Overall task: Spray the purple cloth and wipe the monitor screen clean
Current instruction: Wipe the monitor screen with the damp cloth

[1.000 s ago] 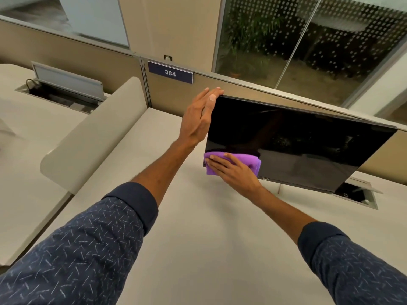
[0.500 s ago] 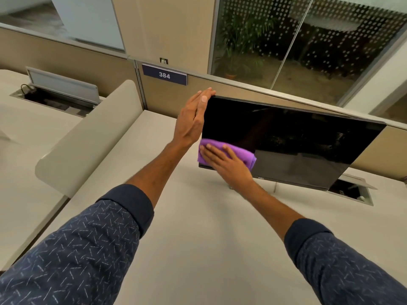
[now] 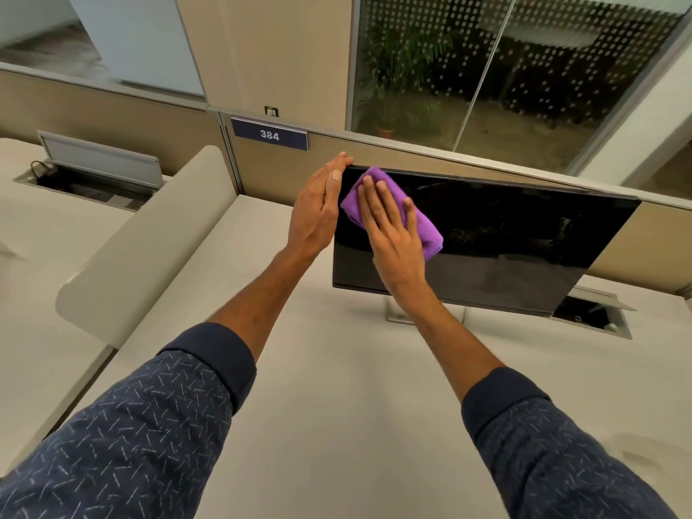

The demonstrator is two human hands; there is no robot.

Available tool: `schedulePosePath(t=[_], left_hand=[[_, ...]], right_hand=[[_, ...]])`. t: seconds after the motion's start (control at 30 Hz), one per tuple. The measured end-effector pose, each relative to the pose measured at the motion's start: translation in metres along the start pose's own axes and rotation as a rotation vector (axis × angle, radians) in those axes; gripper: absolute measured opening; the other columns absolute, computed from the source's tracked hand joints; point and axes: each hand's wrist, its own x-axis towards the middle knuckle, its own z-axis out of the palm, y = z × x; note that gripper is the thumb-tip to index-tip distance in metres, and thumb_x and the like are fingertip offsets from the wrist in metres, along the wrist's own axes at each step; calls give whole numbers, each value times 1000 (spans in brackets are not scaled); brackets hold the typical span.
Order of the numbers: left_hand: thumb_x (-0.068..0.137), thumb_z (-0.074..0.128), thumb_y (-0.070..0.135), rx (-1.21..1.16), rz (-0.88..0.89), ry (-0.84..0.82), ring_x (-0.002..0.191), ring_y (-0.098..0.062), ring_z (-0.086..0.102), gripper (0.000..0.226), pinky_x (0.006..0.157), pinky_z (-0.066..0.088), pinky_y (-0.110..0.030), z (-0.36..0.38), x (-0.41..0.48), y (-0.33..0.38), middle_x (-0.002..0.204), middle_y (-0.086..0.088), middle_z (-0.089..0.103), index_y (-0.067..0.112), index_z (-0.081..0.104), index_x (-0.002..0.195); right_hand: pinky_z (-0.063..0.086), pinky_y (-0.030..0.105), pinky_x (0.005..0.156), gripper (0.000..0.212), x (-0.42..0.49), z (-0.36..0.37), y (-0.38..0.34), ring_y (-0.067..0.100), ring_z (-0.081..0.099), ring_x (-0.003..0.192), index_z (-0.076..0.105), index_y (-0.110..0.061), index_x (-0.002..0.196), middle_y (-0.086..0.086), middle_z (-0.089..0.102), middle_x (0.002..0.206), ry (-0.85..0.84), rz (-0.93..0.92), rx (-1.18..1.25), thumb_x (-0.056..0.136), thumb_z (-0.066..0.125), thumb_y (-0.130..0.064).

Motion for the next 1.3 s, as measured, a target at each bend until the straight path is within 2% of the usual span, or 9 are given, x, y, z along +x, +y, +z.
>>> schedulePosePath(t=[0.13, 0.3, 0.47, 0.67, 0.77, 0.93, 1.03, 1.13, 1.3], left_hand=[[115, 28, 50, 1, -34, 9, 154, -17, 47, 56, 128, 41, -44, 0, -1, 2, 166, 3, 51, 26, 50, 160], [111, 19, 59, 99, -32, -84, 165, -19, 26, 68, 136, 22, -45, -2, 2, 8, 177, 3, 32, 25, 35, 167], [115, 11, 50, 275, 131, -225, 167, -18, 18, 62, 138, 3, -48, 11, 28, 28, 173, 0, 39, 28, 53, 156], [115, 15, 39, 257, 167, -187, 164, -22, 29, 58, 137, 2, -48, 20, 23, 26, 161, -3, 56, 26, 57, 152], [116, 13, 42, 259, 166, -193, 165, -19, 25, 58, 137, 0, -46, 18, 27, 23, 163, -1, 54, 28, 58, 150], [118, 16, 43, 160, 132, -132, 166, -11, 19, 56, 137, -3, -49, 28, 26, 21, 165, 6, 51, 29, 64, 144], [118, 17, 42, 166, 140, -98, 166, -11, 17, 55, 137, -2, -51, 31, 24, 18, 167, 6, 48, 28, 64, 145], [118, 18, 42, 162, 137, -86, 166, -10, 17, 56, 137, -1, -52, 32, 24, 17, 168, 7, 47, 26, 63, 147], [118, 21, 40, 147, 145, -47, 165, -7, 18, 54, 137, -3, -49, 36, 22, 17, 165, 7, 50, 23, 65, 146]], right_hand=[[9, 57, 134, 90, -9, -5, 18, 32, 5, 166, 6, -10, 170, 12, 5, 179, 137, 392, 0, 91, 38, 15], [26, 60, 129, 102, -29, -16, 70, 40, 9, 164, -1, -8, 169, 16, 8, 178, 250, 863, 13, 90, 58, 15], [23, 62, 130, 98, -15, -16, 38, 39, 4, 165, 1, -10, 170, 15, 4, 179, 213, 584, 28, 88, 48, 17], [0, 61, 132, 69, -8, -7, 9, 27, 4, 166, 19, -19, 170, 6, 11, 179, 25, 94, 45, 103, 22, -6], [10, 64, 131, 77, -18, -10, 36, 28, 4, 166, 15, -18, 171, 6, 9, 179, 98, 244, -11, 98, 29, 6], [27, 61, 128, 111, -56, -27, 128, 39, 4, 165, -4, -10, 170, 17, 0, 178, 183, 752, -176, 71, 41, 14], [13, 39, 133, 106, -74, -42, 185, 36, 8, 165, 4, -4, 169, 18, 5, 178, 361, 1078, 6, 78, 53, 19], [6, 33, 133, 101, -75, -42, 197, 33, 7, 166, 9, -2, 168, 16, 6, 178, 434, 1124, 97, 80, 52, 21], [24, 56, 131, 93, -52, -26, 126, 37, 6, 165, 7, -3, 169, 17, 4, 178, 374, 947, 43, 85, 46, 6]])
